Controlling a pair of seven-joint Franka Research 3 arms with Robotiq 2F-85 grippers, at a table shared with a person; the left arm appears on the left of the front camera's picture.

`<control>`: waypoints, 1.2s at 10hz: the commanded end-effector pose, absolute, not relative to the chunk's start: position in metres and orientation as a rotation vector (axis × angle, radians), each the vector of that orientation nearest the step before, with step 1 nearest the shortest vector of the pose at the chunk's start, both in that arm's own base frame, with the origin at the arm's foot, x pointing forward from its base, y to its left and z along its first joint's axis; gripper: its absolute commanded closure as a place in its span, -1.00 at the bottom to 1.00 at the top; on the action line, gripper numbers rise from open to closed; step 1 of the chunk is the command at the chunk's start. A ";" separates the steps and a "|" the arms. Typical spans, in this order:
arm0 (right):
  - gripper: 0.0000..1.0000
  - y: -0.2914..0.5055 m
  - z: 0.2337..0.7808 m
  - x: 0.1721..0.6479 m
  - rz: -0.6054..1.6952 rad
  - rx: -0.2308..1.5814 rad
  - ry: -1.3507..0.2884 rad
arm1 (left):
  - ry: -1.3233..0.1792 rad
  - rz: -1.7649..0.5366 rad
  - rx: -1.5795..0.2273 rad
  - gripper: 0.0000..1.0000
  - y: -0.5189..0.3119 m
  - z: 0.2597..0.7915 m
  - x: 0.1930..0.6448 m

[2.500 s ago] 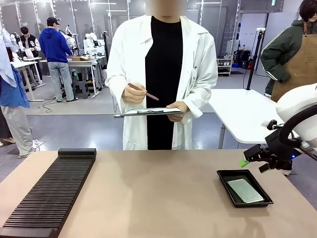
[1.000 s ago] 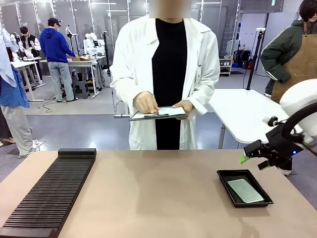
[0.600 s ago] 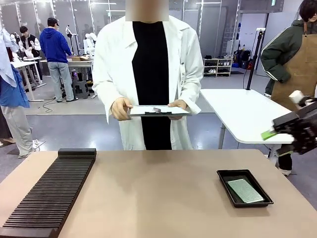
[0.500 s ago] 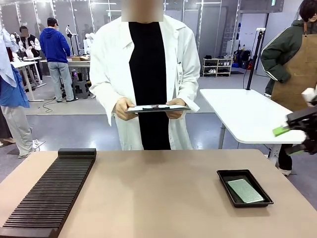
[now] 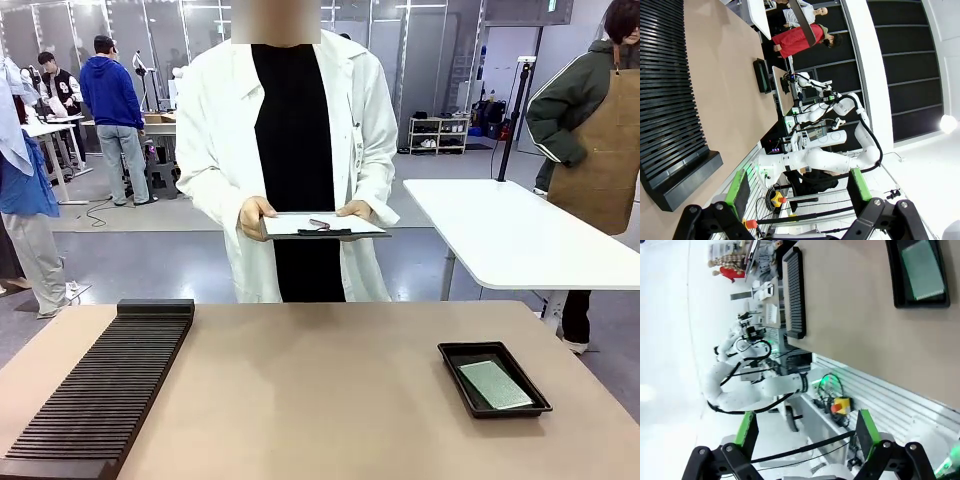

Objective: Inspect the PCB.
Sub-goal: Place the Blank PCB in the ESD tray.

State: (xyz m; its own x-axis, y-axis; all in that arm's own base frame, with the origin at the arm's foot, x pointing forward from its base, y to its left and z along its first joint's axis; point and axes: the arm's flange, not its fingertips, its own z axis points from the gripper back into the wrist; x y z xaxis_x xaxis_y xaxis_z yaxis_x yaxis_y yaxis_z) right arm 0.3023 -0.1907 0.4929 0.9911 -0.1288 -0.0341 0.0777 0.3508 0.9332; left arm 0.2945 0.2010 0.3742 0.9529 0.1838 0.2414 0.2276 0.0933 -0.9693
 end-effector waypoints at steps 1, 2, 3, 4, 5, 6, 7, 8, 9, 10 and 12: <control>-1.00 -0.214 0.481 0.303 -0.160 1.318 -0.022 | -0.342 -0.031 -1.472 -1.00 0.202 0.377 0.294; -1.00 -0.222 0.472 0.297 -0.161 1.346 0.001 | -0.342 -0.031 -1.472 -1.00 0.202 0.377 0.294; -1.00 -0.227 0.464 0.292 -0.153 1.328 0.036 | -0.342 -0.031 -1.472 -1.00 0.202 0.377 0.294; -1.00 -0.232 0.460 0.288 -0.152 1.343 0.047 | -0.342 -0.031 -1.472 -1.00 0.202 0.377 0.294; -1.00 -0.233 0.458 0.286 -0.156 1.372 0.041 | -0.342 -0.031 -1.472 -1.00 0.202 0.377 0.294; -1.00 -0.230 0.456 0.287 -0.147 1.413 0.063 | -0.342 -0.031 -1.472 -1.00 0.202 0.377 0.294; -1.00 -0.226 0.454 0.286 -0.183 1.359 0.043 | -0.342 -0.031 -1.472 -1.00 0.202 0.377 0.294; -1.00 -0.226 0.454 0.286 -0.183 1.359 0.043 | -0.342 -0.031 -1.472 -1.00 0.202 0.377 0.294; -1.00 -0.226 0.454 0.286 -0.183 1.359 0.043 | -0.342 -0.031 -1.472 -1.00 0.202 0.377 0.294; -1.00 -0.226 0.454 0.286 -0.183 1.359 0.043 | -0.342 -0.031 -1.472 -1.00 0.202 0.377 0.294; -1.00 -0.226 0.454 0.286 -0.183 1.359 0.043 | -0.342 -0.031 -1.472 -1.00 0.202 0.377 0.294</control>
